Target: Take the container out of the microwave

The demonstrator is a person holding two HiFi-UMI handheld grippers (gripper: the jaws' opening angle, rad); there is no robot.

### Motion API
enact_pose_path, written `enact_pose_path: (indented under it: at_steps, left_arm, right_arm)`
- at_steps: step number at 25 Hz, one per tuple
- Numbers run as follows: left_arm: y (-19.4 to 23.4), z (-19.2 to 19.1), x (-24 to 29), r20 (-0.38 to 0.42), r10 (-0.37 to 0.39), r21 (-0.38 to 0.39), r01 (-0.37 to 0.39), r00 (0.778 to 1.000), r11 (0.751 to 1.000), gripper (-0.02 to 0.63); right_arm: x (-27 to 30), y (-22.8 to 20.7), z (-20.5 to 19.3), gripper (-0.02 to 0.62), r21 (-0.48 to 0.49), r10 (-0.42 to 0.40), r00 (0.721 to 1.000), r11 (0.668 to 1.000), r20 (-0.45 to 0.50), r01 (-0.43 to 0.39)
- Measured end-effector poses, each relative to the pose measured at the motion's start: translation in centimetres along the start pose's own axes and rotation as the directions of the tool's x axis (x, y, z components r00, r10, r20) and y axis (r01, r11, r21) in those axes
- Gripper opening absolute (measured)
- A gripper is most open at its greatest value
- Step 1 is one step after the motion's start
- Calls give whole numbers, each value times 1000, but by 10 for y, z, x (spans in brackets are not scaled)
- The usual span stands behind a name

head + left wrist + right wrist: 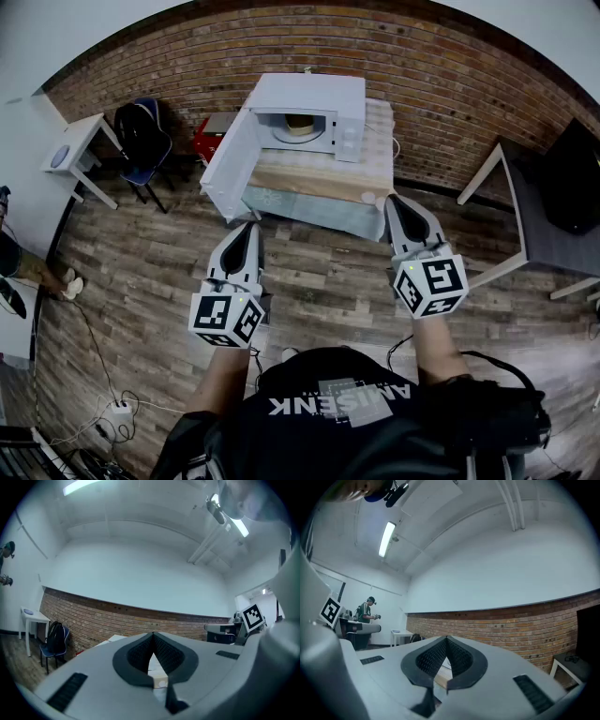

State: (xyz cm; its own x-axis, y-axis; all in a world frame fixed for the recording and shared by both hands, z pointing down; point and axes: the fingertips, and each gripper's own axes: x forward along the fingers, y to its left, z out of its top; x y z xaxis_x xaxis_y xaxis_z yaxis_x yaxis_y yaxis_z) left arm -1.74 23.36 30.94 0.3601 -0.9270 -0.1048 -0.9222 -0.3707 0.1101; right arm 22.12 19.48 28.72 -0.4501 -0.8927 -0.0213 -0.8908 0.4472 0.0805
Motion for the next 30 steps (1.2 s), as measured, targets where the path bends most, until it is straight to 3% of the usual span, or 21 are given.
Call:
enact_pose_path:
  at_steps: [19, 30]
  left_arm:
    - [37, 2, -17, 33, 8, -69, -6, 999, 998, 11]
    - [74, -7, -32, 4, -23, -98, 23, 1000, 995, 11]
  right_arm:
    - [20, 39, 4, 41, -25, 23, 1000, 999, -12, -23]
    - [34, 74, -3, 41, -32, -19, 999, 999, -47, 17]
